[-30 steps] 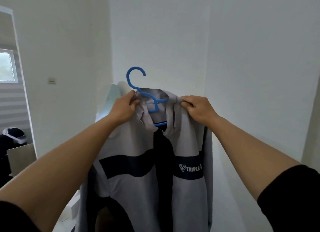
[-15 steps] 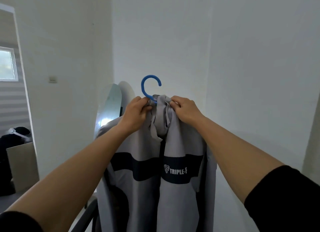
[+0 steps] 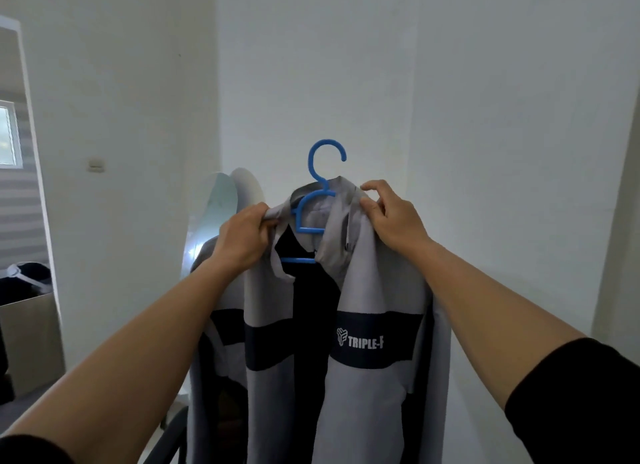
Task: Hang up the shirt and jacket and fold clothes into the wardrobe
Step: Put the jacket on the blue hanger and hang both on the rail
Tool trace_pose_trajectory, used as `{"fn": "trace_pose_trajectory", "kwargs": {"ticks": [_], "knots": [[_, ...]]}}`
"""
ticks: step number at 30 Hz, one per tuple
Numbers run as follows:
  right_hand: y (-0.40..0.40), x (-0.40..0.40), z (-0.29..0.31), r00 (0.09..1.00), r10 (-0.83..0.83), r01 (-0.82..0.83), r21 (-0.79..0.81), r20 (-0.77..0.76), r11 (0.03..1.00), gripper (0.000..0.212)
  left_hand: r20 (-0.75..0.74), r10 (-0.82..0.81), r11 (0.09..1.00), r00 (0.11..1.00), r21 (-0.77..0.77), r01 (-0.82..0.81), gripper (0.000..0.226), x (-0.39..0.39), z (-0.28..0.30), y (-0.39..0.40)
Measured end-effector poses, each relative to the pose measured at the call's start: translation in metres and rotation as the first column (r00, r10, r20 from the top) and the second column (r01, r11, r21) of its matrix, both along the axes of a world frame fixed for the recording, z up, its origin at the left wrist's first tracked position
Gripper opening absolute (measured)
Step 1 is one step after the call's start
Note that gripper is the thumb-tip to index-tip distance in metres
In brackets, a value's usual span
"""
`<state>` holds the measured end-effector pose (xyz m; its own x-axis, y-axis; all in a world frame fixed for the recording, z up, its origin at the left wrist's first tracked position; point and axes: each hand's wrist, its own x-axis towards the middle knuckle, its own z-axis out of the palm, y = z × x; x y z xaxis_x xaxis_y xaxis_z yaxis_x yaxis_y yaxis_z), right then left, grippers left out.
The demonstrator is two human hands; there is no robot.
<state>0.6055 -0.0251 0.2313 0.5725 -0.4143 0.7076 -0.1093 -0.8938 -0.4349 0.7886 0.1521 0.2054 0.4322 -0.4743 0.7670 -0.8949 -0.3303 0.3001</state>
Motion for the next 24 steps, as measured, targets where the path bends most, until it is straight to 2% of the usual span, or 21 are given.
{"fn": "trace_pose_trajectory", "kwargs": {"ticks": [2,4,7,9,12,15,17,20,24], "knots": [[-0.005,-0.008,-0.003,0.991,-0.041,0.023,-0.139,-0.131,0.990,0.035,-0.004,0.063,0.998,0.998,-0.027,-0.063,0.016,0.001,0.009,0.001],[-0.014,-0.013,-0.012,0.980,-0.096,0.054,-0.231,-0.175,0.971,0.037,0.018,0.111,0.993,0.994,-0.039,-0.111,0.016,0.001,0.017,0.002],[-0.018,-0.018,-0.021,0.973,-0.172,0.128,-0.262,-0.153,0.957,0.045,0.069,0.127,0.992,0.989,-0.035,-0.125,0.016,-0.005,0.025,0.000],[-0.014,-0.022,-0.020,0.958,-0.268,0.212,-0.385,-0.099,0.898,0.056,0.085,0.130,0.991,0.988,-0.032,-0.128,0.016,-0.009,0.028,-0.003],[0.002,-0.027,-0.014,0.961,-0.275,0.255,-0.525,0.040,0.812,0.080,0.104,0.135,0.990,0.985,-0.049,-0.131,0.018,-0.016,0.032,-0.008],[0.023,-0.025,-0.006,0.941,-0.325,0.321,-0.554,0.094,0.768,0.093,0.139,0.102,0.995,0.985,-0.033,-0.098,0.022,-0.030,0.036,-0.016],[0.036,-0.028,-0.002,0.898,-0.436,0.396,-0.549,0.063,0.736,0.095,0.164,0.060,0.998,0.985,-0.027,-0.057,0.022,-0.044,0.039,-0.022],[0.039,-0.042,-0.005,0.818,-0.574,0.506,-0.521,0.038,0.687,0.089,0.215,-0.001,1.000,0.977,-0.021,0.006,0.020,-0.065,0.045,-0.029],[0.030,-0.076,-0.008,0.771,-0.633,0.577,-0.493,0.067,0.651,0.081,0.272,-0.119,0.990,0.955,-0.037,0.134,0.023,-0.087,0.046,-0.042]]}}
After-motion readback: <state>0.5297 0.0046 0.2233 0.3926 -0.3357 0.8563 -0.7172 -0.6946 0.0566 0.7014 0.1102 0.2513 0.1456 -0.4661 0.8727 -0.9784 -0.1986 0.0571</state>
